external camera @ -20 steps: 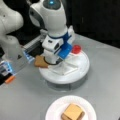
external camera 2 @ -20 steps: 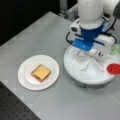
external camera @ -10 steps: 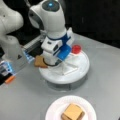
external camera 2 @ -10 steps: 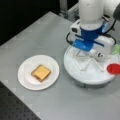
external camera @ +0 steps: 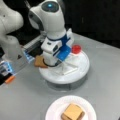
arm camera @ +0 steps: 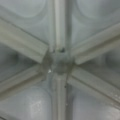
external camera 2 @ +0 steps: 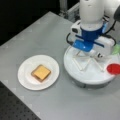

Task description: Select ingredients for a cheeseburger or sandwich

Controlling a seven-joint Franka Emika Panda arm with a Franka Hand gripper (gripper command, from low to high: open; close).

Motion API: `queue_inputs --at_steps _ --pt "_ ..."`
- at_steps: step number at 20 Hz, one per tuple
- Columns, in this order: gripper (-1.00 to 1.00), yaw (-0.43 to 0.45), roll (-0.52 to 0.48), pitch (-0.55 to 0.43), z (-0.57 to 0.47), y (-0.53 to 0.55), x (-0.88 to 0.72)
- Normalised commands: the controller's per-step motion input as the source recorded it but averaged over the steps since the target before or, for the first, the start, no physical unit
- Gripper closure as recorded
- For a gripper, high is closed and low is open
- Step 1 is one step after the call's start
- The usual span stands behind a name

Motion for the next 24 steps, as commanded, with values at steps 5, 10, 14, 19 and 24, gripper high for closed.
queue_inputs --at_steps 5,10,14,19,24 --pt "-1.0 0.009 -0.093 -0.129 -0.11 0.13 -0.07" --pt "-1.0 -0.002 -0.09 -0.131 -0.14 0.09 -0.09" --pt "-1.0 0.007 -0.078 -0.137 -0.17 0.07 -0.11" --pt "-1.0 0.009 -0.081 -0.154 -0.18 0.1 -0.14" --pt "-1.0 0.015 -0.089 -0.177 -0.19 0.1 -0.16"
